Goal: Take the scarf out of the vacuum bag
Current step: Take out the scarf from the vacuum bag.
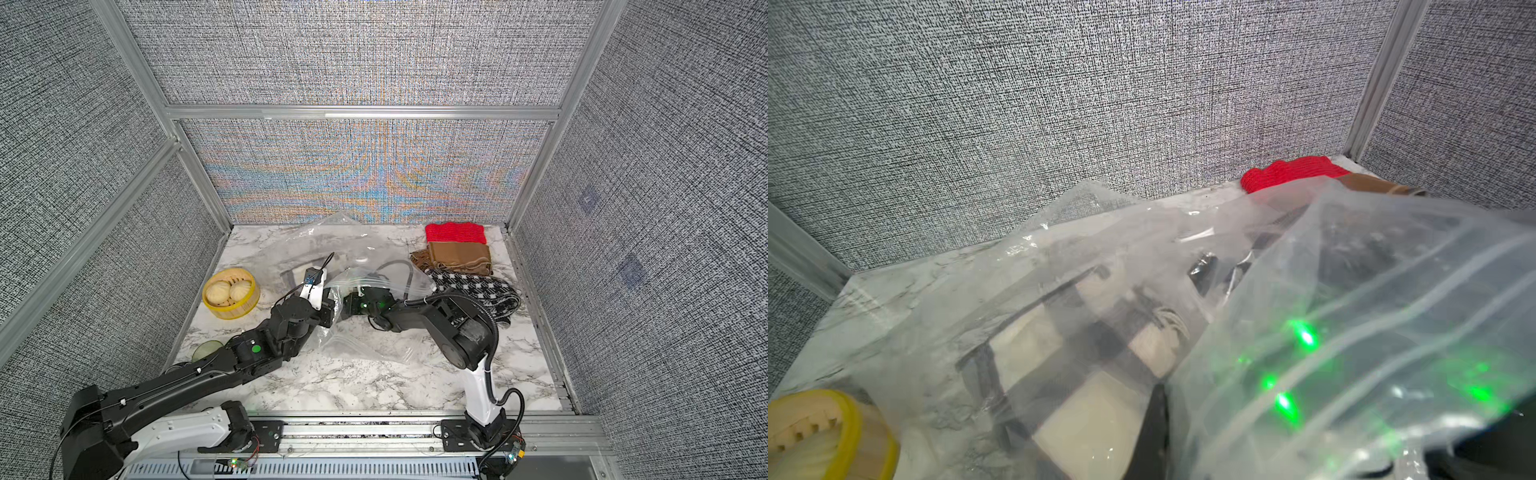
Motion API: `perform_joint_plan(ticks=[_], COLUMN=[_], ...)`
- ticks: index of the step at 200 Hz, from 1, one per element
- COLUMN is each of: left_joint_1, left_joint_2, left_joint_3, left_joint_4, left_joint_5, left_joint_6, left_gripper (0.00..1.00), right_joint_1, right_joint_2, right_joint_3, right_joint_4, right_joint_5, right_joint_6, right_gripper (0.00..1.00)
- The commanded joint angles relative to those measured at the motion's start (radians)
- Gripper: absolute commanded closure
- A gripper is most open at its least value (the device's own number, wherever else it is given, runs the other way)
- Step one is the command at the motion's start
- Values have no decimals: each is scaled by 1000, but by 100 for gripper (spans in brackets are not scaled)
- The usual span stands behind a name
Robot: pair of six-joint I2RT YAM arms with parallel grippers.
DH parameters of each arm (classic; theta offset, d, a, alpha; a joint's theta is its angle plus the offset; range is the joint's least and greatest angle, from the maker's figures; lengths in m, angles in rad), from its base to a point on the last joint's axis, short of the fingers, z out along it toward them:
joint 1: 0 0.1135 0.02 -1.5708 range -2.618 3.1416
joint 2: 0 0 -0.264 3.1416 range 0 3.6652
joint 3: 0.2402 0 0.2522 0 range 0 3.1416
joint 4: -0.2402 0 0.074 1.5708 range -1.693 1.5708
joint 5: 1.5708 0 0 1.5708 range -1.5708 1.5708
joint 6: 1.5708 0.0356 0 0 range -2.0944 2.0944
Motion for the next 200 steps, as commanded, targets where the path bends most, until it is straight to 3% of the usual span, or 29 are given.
perform_joint_plan(ticks=[1,38,83,93,103,142,159,165,200], left_joint_1=[5,8,8,7,7,8,7,8,8], left_joint_2=[25,50,-11,-27,-34,-19,-21,-26,-54], left_joint_3=[15,8,-53,-66,-79,-91,-91,-92,-99], left_joint_4=[-7,1,26,31,49,90,89,89,92], left_joint_5=[-48,-27,41,57,84,200,201,201,241], left_joint_6=[-12,-26,-58,-65,-69,-89,-91,-92,-92], left_gripper=[100,100,100,100,100,100,100,100,100], right_joint_1=[-3,-10,-109,-109,-106,-37,-27,-21,-7], right_joint_2=[-72,-157,-199,-213,-222,-356,-402,-414,-440], right_joint_3=[-65,-150,-177,-170,-170,-280,-319,-331,-322], right_joint_4=[-62,-133,-155,-168,-161,-121,-132,-143,-271], right_joint_5=[-34,20,7,13,11,100,76,71,151], right_joint_6=[-37,-101,-140,-165,-162,-138,-103,-99,-114], right_gripper=[100,100,100,86,66,27,23,16,15])
